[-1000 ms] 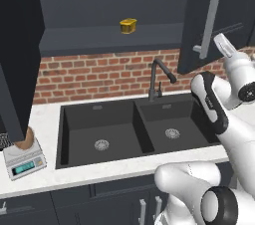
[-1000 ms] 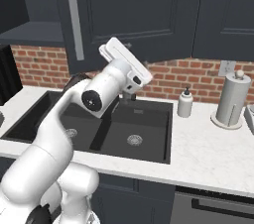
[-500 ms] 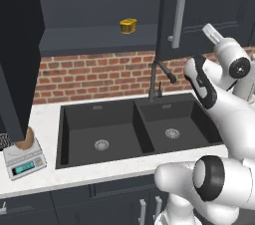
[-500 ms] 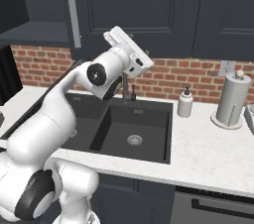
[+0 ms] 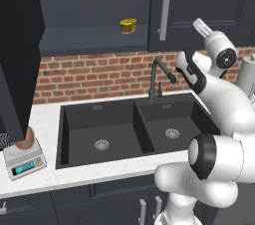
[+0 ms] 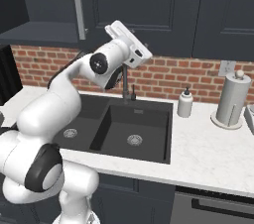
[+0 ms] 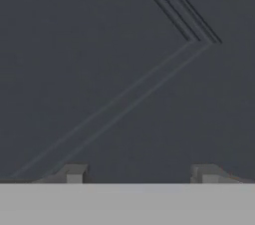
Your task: Pick the honey bottle and place it on the digital scale for weighing, and close the cabinet.
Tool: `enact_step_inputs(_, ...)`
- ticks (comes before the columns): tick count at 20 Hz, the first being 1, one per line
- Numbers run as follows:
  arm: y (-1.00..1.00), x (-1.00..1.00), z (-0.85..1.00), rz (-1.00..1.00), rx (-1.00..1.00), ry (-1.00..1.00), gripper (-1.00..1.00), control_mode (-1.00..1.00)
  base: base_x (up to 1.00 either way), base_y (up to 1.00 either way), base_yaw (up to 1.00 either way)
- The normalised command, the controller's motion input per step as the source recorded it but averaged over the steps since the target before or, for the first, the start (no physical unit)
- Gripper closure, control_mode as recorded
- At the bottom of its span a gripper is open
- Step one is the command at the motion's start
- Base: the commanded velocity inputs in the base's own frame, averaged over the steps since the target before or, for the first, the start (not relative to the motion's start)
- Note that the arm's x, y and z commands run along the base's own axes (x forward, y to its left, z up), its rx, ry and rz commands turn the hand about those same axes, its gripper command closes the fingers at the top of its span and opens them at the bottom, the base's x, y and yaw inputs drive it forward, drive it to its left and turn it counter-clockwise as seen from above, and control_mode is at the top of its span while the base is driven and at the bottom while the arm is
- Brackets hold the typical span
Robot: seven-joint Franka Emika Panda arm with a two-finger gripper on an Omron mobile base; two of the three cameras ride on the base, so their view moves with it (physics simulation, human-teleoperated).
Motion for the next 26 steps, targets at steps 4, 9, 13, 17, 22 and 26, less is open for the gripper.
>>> enact_step_inputs(4,0.03,0.32,-0.04,0.0,0.0,0.01,-1.0,-1.0,0.0,0.0,0.0)
enact_step_inputs(9,0.1,-0.24,0.04,0.0,0.0,0.02,-1.0,-1.0,0.0,0.0,0.0)
enact_step_inputs(13,0.04,-0.91,0.41,0.0,0.0,0.08,-1.0,-1.0,0.0,0.0,0.0)
enact_step_inputs(17,0.0,-1.0,0.95,0.03,0.0,0.06,-1.0,-1.0,0.0,0.0,0.0)
enact_step_inputs(22,0.13,-1.0,0.97,0.1,0.0,0.2,-1.0,-1.0,0.0,0.0,0.0)
enact_step_inputs(26,0.56,-1.0,0.27,0.19,0.0,0.36,-1.0,-1.0,0.0,0.0,0.0)
